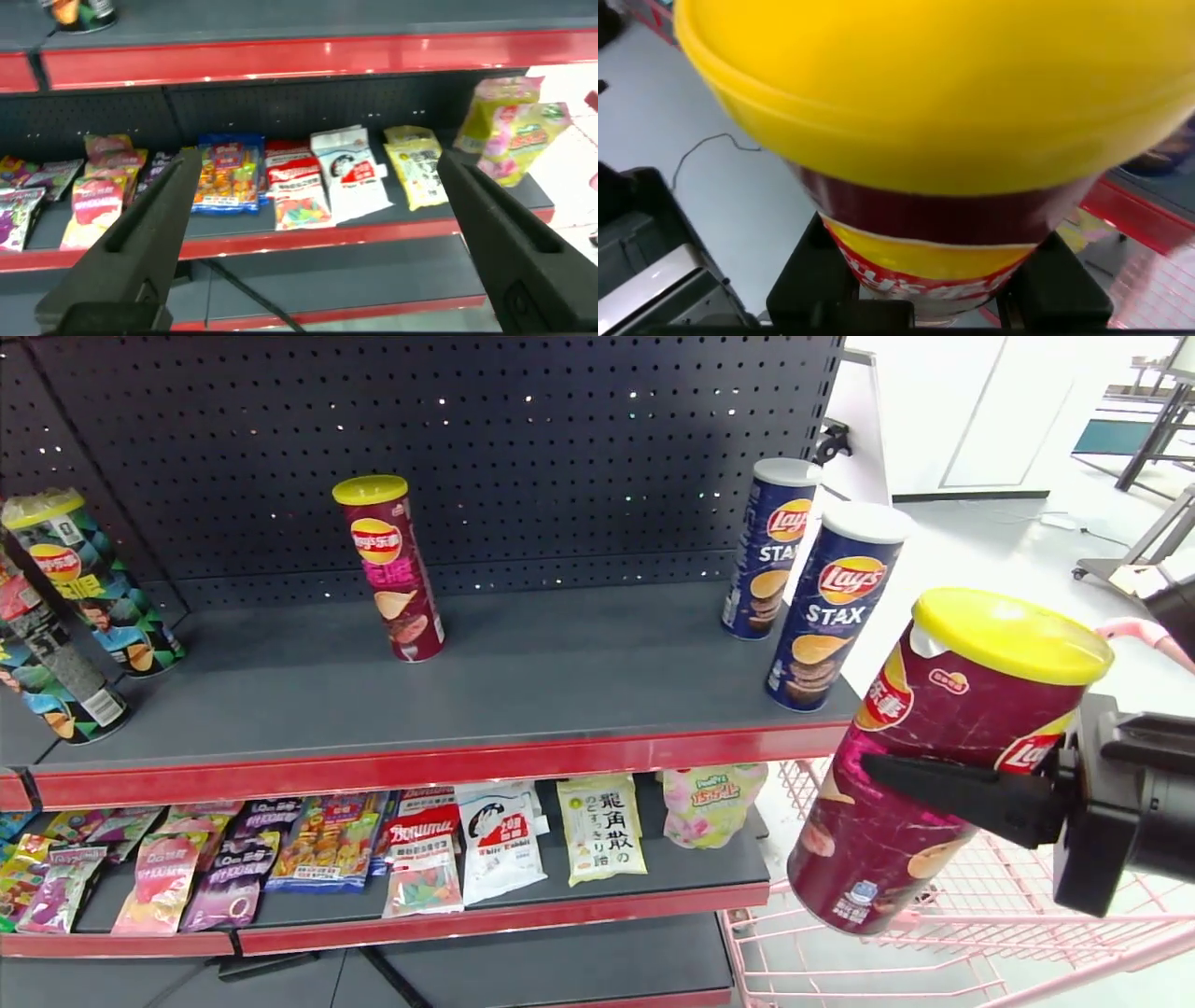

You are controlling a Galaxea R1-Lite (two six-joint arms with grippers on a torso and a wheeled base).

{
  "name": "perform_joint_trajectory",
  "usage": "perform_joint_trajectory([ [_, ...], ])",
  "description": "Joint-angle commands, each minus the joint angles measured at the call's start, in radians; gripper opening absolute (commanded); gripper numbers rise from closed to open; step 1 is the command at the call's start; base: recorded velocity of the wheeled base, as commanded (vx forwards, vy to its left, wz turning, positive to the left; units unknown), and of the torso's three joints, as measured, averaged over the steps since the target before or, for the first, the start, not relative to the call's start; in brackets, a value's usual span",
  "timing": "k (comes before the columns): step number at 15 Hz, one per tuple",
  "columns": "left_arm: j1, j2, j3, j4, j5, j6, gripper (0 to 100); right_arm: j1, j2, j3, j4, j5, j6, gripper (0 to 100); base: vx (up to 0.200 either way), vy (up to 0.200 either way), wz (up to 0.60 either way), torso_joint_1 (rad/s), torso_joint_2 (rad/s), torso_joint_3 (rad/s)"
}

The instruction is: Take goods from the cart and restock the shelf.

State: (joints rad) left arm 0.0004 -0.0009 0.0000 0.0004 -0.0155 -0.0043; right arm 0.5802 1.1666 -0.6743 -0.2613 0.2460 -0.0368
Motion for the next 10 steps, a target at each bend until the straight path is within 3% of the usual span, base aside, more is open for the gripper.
perform_joint_trajectory([
  [1, 0.001, 0.001, 0.0, 0.0, 0.0, 0.0, 100, 0.017, 0.004, 0.002, 0.0, -0.001, -0.002, 0, 0.0, 0.2, 0.0, 0.002, 0.0, 0.002],
  [10, 0.001, 0.001, 0.0, 0.0, 0.0, 0.0, 100, 0.026, -0.007, 0.004, 0.0, -0.002, -0.002, 0, 0.0, 0.2, 0.0, 0.001, 0.0, 0.003],
])
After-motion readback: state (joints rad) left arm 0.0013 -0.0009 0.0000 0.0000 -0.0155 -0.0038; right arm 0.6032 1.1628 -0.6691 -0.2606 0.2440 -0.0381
